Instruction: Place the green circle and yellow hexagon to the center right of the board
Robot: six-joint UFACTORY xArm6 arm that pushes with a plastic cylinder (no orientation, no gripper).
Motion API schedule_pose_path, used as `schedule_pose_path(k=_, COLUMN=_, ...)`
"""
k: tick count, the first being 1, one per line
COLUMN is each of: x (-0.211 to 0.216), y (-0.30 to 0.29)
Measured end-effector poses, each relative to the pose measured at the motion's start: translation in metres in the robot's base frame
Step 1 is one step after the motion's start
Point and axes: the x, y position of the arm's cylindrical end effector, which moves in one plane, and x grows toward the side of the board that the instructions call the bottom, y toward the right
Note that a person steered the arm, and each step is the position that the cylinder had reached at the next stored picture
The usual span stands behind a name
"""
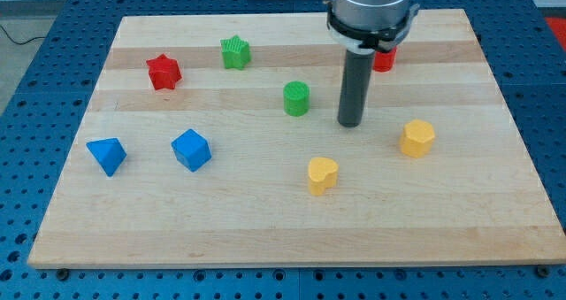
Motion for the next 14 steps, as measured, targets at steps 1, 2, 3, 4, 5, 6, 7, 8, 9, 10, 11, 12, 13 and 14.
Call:
schedule_pose_path(k=1, x=0.016, y=-0.091)
schedule_pose_path(k=2, x=0.008, y=-0.144)
schedule_pose_path(k=3, x=-0.033, y=-0.131)
schedule_pose_path(k=4, x=-0.041, y=-0.069)
schedule_pose_path(k=5, x=-0.03, y=0.013)
schedule_pose_path(k=6, x=-0.03, y=0.085)
schedule_pose_path(k=7, x=-0.03, y=0.094)
schedule_pose_path(k=8, x=-0.03, y=0.041)
schedule_pose_path(k=9, x=-0.02, y=0.04)
schedule_pose_path(k=10, x=-0.008, y=0.075)
schedule_pose_path(k=11, x=-0.001, y=0.111)
schedule_pose_path(k=12, x=0.0, y=0.139)
schedule_pose_path(k=13, x=-0.001, y=0.116)
schedule_pose_path(k=14, x=-0.005, y=0.037)
